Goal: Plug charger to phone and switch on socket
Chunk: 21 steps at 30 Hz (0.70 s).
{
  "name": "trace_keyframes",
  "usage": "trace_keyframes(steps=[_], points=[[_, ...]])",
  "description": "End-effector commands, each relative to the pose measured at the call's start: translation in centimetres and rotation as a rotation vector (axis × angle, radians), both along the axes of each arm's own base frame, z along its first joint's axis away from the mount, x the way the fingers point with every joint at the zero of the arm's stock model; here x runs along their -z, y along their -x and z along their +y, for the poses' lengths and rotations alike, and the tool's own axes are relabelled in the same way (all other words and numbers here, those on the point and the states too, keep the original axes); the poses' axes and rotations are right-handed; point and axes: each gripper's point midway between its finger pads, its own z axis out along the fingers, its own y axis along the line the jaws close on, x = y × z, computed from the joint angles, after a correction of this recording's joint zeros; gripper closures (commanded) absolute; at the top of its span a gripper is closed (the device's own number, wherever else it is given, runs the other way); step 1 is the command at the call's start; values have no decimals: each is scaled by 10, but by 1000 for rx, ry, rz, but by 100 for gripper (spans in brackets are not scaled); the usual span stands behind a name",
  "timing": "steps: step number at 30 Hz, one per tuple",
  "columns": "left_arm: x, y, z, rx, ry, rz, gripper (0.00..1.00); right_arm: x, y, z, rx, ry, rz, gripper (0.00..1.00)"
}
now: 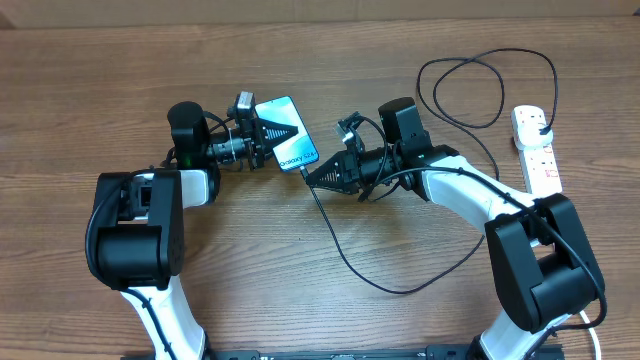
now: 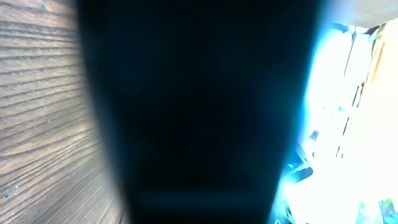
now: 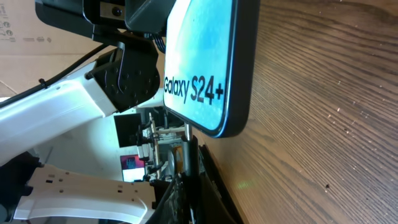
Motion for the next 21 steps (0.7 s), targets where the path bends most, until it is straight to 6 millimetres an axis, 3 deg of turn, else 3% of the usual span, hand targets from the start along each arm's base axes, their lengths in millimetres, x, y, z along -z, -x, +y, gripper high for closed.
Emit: trace_keyframes(steps=[1, 21], points=[[-2, 1, -4, 6, -1, -16, 96, 2, 1, 0, 12, 15, -4, 96], [-2, 1, -4, 8, -1, -18, 96, 0, 0, 0, 17, 9, 15, 96]])
